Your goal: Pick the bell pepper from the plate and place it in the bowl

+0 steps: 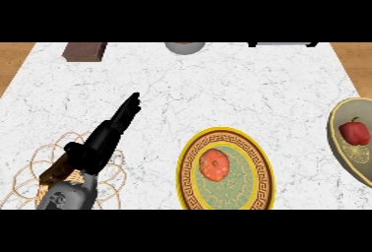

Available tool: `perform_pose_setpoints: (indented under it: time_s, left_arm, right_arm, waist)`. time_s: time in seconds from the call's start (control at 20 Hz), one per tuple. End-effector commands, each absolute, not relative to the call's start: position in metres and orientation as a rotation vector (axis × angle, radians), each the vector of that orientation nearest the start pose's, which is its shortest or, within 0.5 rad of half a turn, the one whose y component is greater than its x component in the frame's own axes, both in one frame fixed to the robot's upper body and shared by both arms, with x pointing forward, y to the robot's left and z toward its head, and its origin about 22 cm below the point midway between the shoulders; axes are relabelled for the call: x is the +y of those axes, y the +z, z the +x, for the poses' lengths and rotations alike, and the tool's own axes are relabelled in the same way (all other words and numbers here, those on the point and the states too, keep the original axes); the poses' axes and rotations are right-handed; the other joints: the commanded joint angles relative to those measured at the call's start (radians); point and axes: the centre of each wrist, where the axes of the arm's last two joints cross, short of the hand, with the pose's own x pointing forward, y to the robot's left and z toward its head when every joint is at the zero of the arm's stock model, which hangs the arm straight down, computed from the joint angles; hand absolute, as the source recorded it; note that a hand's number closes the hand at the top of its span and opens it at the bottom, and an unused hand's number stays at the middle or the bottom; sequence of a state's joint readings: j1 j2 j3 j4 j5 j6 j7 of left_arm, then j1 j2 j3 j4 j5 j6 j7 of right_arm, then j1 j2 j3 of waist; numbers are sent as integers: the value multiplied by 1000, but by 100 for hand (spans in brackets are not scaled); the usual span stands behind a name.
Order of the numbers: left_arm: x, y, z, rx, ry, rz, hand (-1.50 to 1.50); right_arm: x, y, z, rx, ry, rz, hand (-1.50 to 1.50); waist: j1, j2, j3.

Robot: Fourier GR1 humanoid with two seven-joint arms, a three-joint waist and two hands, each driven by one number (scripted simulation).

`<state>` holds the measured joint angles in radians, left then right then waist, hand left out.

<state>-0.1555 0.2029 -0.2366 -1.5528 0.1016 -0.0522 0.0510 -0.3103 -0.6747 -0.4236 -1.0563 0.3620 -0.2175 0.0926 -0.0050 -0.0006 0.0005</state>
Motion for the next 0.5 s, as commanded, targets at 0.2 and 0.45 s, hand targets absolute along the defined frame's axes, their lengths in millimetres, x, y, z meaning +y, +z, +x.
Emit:
perform_pose_setpoints:
  time_s: [0.2,0.45]
  left_arm:
    - [207,31,262,-1591,-363,-173,0]
    - [223,33,255,-1578,-353,-154,0]
  right_arm:
    - [-561,124,211,-1292,-266,-1162,-150]
    - [-596,106,142,-1304,-350,-1219,-150]
  waist:
    - [-6,-1,0]
    - [-7,-2,1]
